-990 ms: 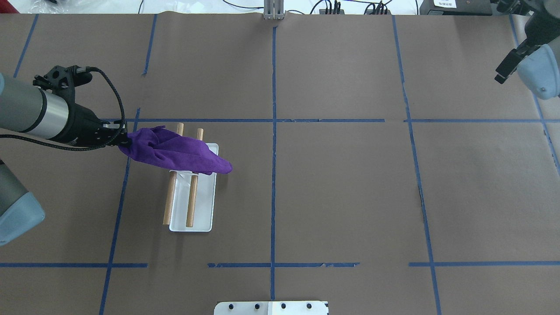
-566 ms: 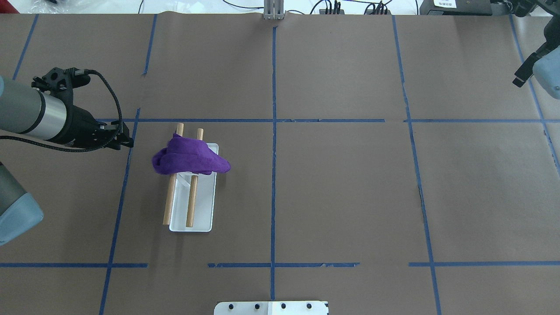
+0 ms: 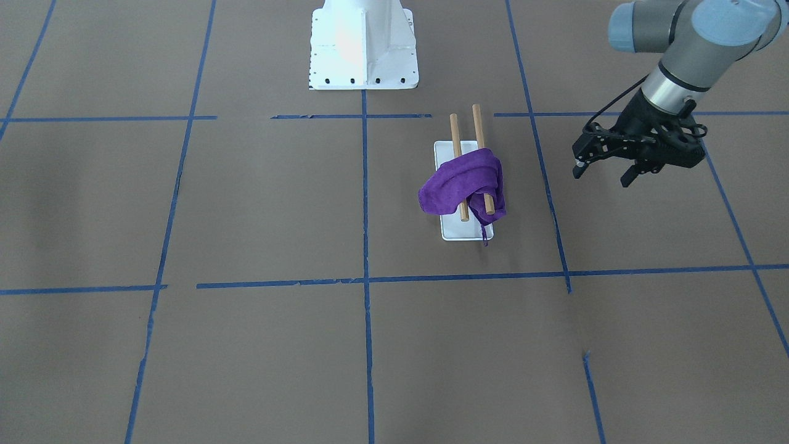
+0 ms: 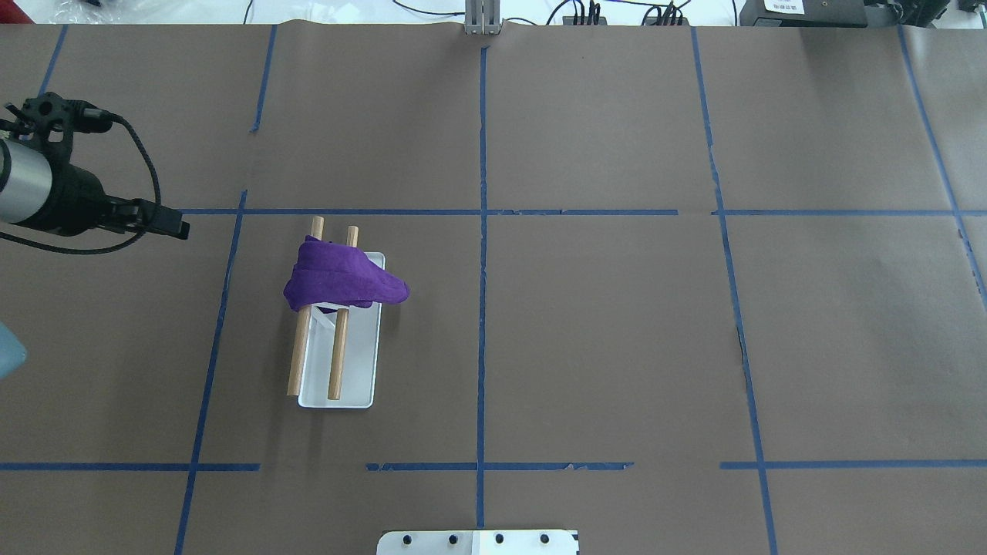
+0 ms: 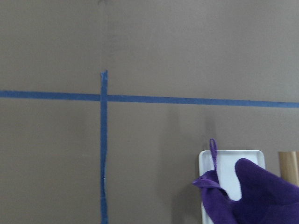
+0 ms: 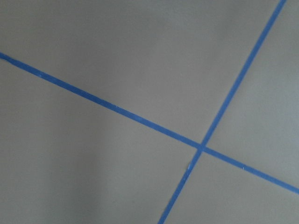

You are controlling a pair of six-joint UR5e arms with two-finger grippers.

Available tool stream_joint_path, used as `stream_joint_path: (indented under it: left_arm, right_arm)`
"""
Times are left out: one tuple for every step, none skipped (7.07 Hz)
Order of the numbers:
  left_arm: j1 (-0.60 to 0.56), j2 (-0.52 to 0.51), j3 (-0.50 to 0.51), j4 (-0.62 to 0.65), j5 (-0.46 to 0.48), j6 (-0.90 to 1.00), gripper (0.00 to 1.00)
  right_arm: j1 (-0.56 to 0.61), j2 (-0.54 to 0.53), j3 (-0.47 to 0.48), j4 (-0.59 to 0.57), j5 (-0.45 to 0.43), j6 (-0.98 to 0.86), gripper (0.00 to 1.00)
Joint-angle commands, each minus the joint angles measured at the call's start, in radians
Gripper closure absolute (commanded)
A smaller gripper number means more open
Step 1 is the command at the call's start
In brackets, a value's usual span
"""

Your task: Hang towel on rack

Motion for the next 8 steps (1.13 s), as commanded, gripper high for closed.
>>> stream_joint_path:
  left_arm:
    - [-0.198,0.056,0.073,0.072,-0.003,0.46,0.0]
    - [-0.307,0.044,0.109,0.193,-0.008,0.665,0.0]
    - [-0.404,0.042,0.115,0.28,-0.032,0.751,0.0]
    - [-0.459,0.056,0.124,0.331,-0.111,0.752,0.0]
    - [-0.483,0.073,0.146,0.335,-0.12,0.752,0.0]
    - [-0.497,0.074,0.173,0.377,-0.12,0.752,0.0]
    - [-0.504,0.074,0.192,0.471,-0.123,0.753,0.0]
    - [-0.545,0.077,0.192,0.481,-0.156,0.756,0.0]
  right_arm:
    - [0.094,-0.103,-0.004,0.0,0.016,0.005,0.0]
    - [0.133,-0.144,-0.016,0.002,0.072,-0.003,0.0]
    - [0.156,-0.174,-0.02,0.023,0.089,0.006,0.0]
    - [0.156,-0.179,-0.02,0.033,0.089,0.023,0.0]
    - [0.155,-0.176,-0.018,0.068,0.085,0.09,0.0]
    - [0.15,-0.18,-0.033,0.15,0.082,0.16,0.0]
    - [0.124,-0.179,-0.053,0.204,0.08,0.196,0.0]
    - [0.116,-0.168,-0.053,0.211,0.08,0.204,0.0]
